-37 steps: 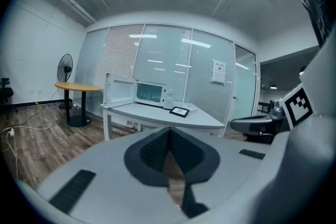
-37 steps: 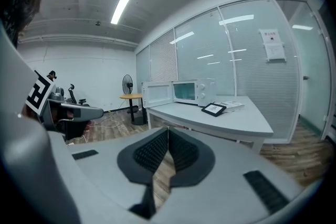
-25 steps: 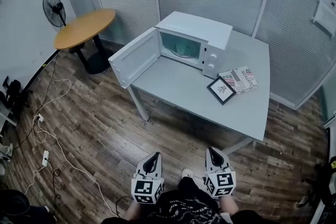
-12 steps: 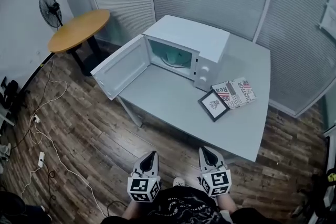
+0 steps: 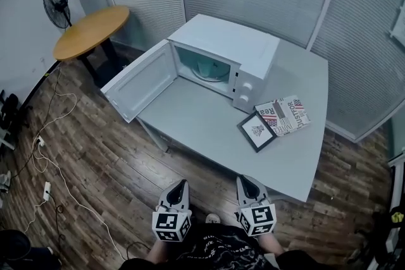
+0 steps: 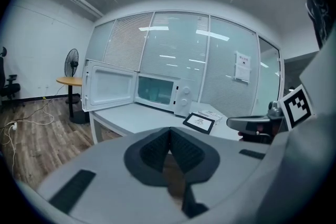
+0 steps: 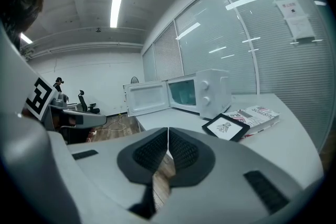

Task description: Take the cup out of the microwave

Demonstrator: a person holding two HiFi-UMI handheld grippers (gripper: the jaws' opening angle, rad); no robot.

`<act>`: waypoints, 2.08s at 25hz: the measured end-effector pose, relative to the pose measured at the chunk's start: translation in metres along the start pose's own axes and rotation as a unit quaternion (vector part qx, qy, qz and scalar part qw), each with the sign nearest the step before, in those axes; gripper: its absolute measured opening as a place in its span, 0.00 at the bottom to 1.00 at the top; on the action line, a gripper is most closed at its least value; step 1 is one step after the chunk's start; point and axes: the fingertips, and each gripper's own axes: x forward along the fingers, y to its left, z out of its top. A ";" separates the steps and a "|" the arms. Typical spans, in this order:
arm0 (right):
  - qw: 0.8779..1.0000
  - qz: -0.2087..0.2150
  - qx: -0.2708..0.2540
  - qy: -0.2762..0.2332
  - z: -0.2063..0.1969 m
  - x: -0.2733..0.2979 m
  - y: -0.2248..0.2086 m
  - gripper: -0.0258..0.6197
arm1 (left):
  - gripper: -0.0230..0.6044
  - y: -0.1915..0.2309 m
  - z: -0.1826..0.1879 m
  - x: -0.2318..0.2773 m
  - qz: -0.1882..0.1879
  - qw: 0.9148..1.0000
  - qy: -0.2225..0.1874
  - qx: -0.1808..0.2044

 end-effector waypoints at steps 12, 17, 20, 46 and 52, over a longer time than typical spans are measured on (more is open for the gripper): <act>0.999 -0.030 0.001 0.015 0.017 0.075 -0.003 0.05 | 0.05 0.057 0.035 0.070 -0.036 0.999 -0.002 0.026; 0.998 -0.054 0.009 0.016 0.028 0.110 -0.006 0.05 | 0.05 0.086 0.051 0.105 -0.054 0.998 0.002 0.035; 0.997 -0.070 0.016 0.017 0.034 0.131 -0.009 0.05 | 0.05 0.101 0.064 0.126 -0.070 0.997 0.002 0.044; 0.989 -0.129 0.074 -0.020 0.104 0.276 -0.006 0.33 | 0.05 0.192 0.105 0.216 -0.152 0.986 0.015 0.069; 0.988 -0.137 0.062 -0.019 0.119 0.293 -0.015 0.46 | 0.05 0.197 0.107 0.224 -0.151 0.987 0.014 0.060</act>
